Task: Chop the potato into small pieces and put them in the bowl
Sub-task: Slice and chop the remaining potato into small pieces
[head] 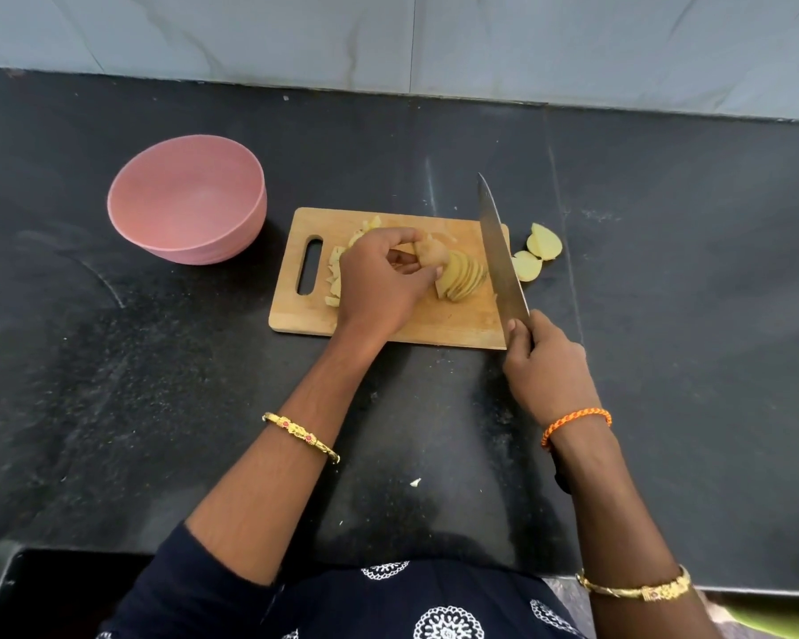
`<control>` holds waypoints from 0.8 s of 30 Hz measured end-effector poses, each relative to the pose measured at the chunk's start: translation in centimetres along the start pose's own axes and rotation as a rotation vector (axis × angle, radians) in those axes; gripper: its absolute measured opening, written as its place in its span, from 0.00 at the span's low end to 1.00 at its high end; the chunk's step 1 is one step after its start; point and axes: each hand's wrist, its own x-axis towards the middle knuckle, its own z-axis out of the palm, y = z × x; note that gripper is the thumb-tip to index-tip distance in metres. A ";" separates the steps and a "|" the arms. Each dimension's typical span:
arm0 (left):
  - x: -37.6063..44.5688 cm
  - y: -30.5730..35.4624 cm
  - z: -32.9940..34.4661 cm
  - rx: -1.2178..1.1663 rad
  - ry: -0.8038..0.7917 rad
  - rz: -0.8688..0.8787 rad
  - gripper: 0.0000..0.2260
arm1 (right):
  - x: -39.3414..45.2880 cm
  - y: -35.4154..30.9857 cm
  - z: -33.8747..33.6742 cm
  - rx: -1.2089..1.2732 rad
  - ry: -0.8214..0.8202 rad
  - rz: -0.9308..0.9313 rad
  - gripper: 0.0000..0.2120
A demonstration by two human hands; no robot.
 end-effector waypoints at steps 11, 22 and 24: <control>-1.6 -1.4 -0.5 -0.113 0.083 -0.082 0.21 | -2.6 -0.3 1.0 0.048 -0.074 0.104 0.13; -2.4 -1.6 -0.3 -0.310 0.140 -0.098 0.20 | -0.7 -4.0 3.0 -0.142 -0.145 0.048 0.11; -2.6 -1.3 -0.2 -0.346 0.141 -0.105 0.19 | -0.7 -3.9 2.7 -0.208 -0.131 0.028 0.11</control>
